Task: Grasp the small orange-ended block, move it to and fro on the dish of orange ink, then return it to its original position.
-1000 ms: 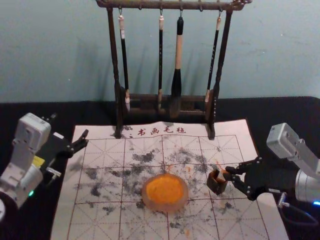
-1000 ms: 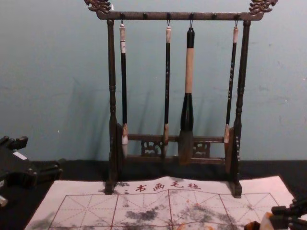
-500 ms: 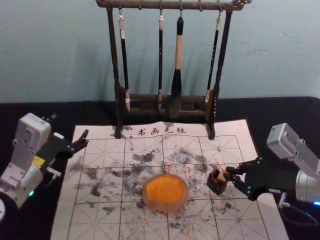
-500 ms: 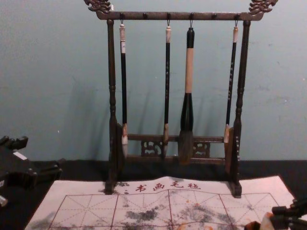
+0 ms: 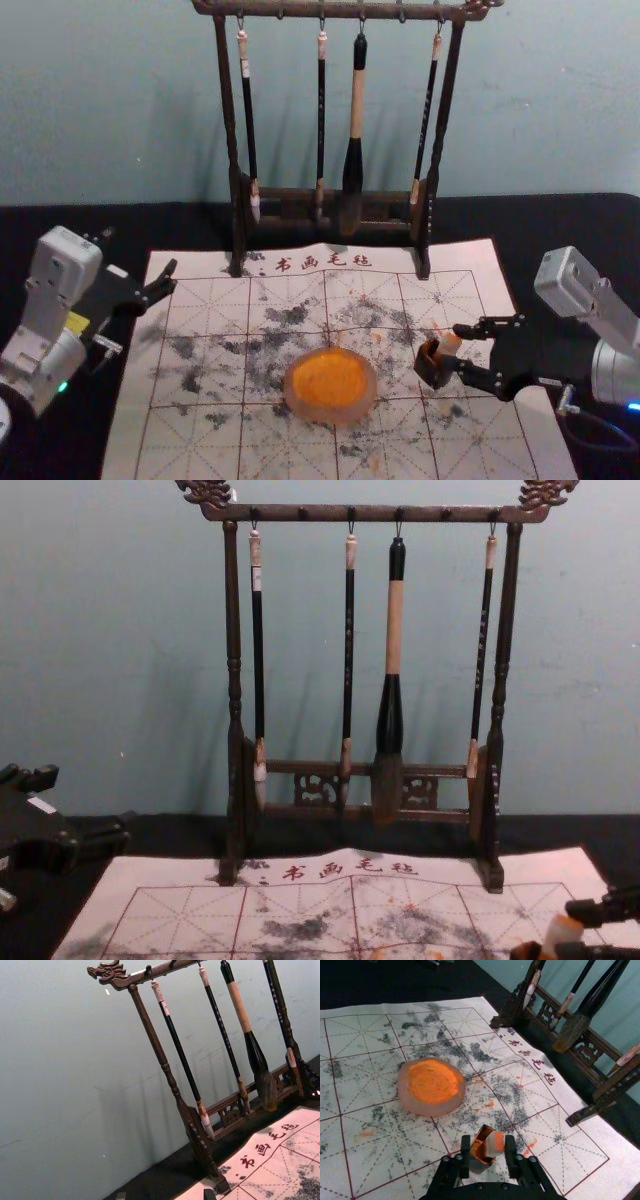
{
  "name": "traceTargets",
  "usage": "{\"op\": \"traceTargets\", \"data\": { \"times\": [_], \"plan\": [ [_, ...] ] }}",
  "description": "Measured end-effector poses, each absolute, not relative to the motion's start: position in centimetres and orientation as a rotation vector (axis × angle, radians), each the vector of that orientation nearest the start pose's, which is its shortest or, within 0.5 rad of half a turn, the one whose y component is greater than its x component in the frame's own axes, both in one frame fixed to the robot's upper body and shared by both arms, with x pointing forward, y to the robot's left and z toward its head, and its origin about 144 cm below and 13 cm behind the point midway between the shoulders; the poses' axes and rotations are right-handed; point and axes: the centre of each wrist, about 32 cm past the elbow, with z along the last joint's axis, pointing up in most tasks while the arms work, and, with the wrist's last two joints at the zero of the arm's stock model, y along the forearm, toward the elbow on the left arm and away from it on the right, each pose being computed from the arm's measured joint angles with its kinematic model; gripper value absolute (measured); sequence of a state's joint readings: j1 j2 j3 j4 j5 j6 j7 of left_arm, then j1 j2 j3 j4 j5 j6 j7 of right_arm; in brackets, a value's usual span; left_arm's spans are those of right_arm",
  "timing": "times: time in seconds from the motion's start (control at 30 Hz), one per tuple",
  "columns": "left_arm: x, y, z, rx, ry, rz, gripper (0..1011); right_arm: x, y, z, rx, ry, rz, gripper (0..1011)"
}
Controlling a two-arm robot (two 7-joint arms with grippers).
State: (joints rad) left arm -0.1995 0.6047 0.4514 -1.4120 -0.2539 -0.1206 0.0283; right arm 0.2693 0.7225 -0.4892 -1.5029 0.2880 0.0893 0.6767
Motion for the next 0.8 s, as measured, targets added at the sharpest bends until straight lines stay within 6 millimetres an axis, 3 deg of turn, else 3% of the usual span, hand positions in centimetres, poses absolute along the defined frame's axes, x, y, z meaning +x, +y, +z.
{"op": "traceTargets", "data": {
  "times": [0.5, 0.7, 0.8],
  "plan": [
    [48.86, 30.97, 113.98, 0.304, -0.285, 1.248, 1001, 50.04, -32.47, 118.75, -0.513, -0.108, -0.561, 865],
    [48.86, 30.97, 113.98, 0.304, -0.285, 1.248, 1001, 50.04, -32.47, 118.75, -0.512, -0.108, -0.561, 1003],
    [48.87, 30.96, 113.98, 0.304, -0.285, 1.248, 1001, 50.02, -32.49, 118.77, -0.508, -0.111, -0.566, 1003]
  ]
}}
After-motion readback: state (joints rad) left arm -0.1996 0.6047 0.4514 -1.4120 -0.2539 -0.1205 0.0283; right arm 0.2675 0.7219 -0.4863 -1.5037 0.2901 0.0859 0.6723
